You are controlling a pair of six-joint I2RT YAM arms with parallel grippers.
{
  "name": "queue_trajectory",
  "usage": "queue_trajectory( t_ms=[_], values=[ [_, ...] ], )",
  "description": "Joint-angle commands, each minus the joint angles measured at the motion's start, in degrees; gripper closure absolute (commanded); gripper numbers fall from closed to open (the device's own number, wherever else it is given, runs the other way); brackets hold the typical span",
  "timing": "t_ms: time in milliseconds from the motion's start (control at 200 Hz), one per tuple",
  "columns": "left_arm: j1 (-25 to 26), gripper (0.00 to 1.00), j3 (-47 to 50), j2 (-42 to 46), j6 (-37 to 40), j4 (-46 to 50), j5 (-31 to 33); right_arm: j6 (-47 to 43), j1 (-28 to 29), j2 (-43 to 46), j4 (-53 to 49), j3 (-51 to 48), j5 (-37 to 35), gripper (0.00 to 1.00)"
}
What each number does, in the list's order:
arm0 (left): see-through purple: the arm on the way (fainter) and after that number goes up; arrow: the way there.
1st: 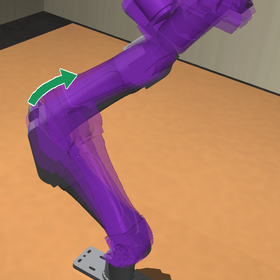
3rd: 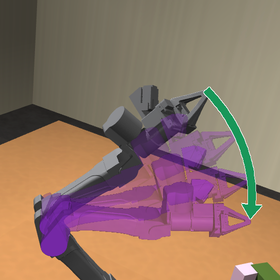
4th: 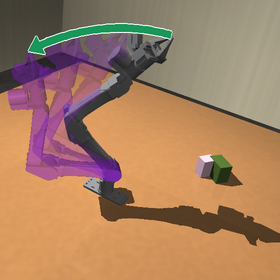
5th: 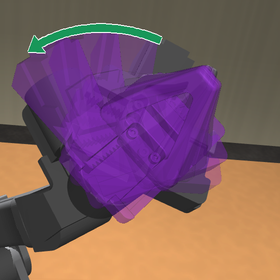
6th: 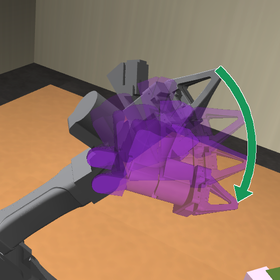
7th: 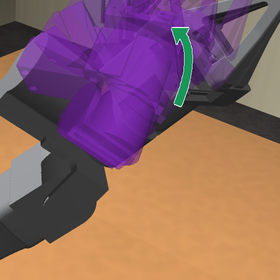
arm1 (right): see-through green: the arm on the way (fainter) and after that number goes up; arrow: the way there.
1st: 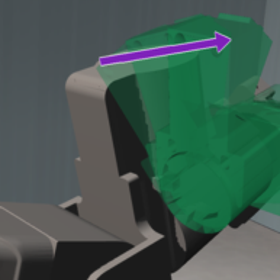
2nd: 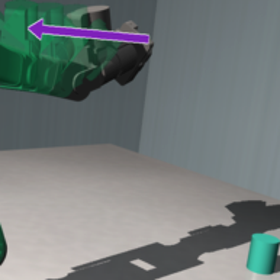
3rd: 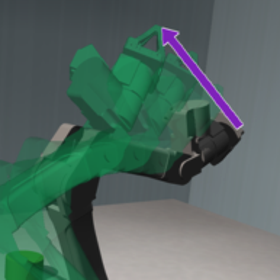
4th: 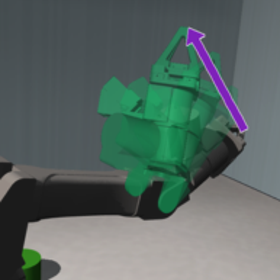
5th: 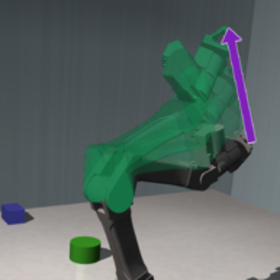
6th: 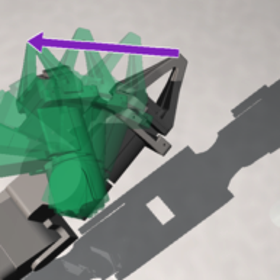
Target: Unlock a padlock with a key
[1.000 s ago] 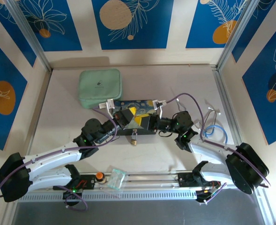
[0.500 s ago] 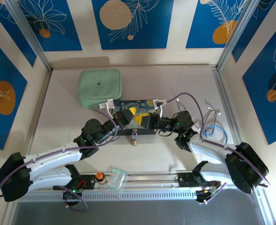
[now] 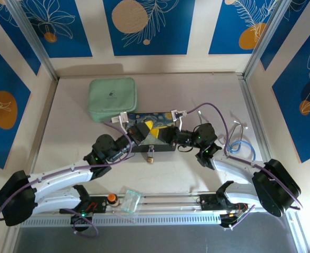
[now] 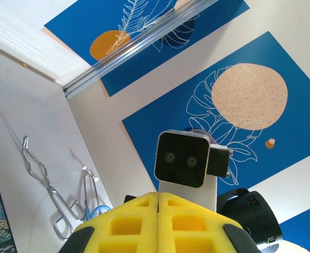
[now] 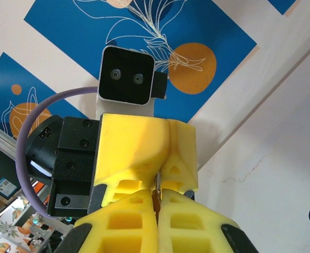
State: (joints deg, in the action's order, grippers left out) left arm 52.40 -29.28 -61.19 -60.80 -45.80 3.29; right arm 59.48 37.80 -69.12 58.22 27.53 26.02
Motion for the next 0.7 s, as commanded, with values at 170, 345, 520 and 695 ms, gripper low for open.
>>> queue_trajectory(
  t_ms=[170, 345, 520, 695],
  values=[
    [0.27, 1.0, 1.93, 1.27, -0.99, -0.49, 3.48, -0.1, -0.19, 2.41, -1.43, -0.72, 0.43, 0.96],
    [0.25, 1.0, 2.22, 1.85, -1.1, 0.35, 4.47, 0.71, -0.36, 2.76, -1.85, -1.49, 0.7, 0.97],
    [0.24, 1.0, 2.69, 2.36, -0.11, -0.12, 4.4, 1.25, -1.37, 3.01, -3.8, -1.86, 1.51, 1.0],
    [0.16, 0.75, 2.12, 3.49, 1.3, 3.55, 5.12, 0.64, -1.5, 3.03, -6.02, -1.65, 2.62, 1.0]
  ],
)
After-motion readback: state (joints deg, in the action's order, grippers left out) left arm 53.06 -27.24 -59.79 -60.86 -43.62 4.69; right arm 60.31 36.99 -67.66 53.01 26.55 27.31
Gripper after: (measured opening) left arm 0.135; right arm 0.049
